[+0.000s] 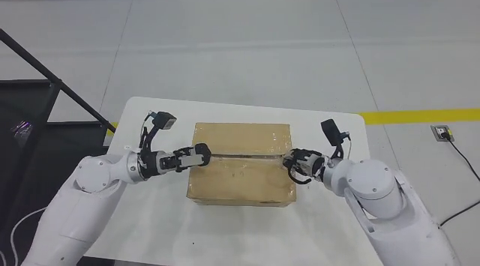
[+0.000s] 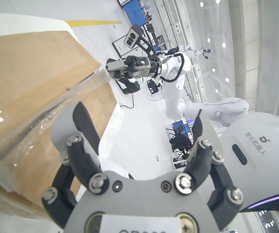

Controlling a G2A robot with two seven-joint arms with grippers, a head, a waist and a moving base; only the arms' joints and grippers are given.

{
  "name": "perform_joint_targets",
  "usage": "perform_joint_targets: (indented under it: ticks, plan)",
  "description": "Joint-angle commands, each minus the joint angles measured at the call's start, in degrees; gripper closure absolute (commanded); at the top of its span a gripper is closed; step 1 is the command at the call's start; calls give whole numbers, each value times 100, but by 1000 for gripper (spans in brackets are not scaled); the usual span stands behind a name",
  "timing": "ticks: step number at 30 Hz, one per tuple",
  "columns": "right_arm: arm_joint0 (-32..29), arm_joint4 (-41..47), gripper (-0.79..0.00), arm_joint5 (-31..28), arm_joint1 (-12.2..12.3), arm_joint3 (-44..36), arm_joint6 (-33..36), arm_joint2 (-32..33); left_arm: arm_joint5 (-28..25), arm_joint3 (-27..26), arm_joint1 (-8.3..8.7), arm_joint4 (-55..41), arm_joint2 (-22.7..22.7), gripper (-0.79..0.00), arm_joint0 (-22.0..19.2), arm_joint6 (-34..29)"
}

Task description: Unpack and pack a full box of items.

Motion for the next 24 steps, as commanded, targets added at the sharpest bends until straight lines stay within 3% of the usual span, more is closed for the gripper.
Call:
perform_joint_targets:
  ticks: [1, 16, 24]
  plan:
    - [-38, 11, 0, 17, -1, -48, -73, -4, -25, 116, -54, 81, 148, -785, -95, 67]
    - [-16, -14, 0, -159, -42, 7, -508, -167, -579, 1028, -386, 620, 732, -785, -470, 946]
    - [-28, -17, 0, -200, -37, 35, -492, -174, -761, 1278, -544, 725, 999, -785, -600, 1020]
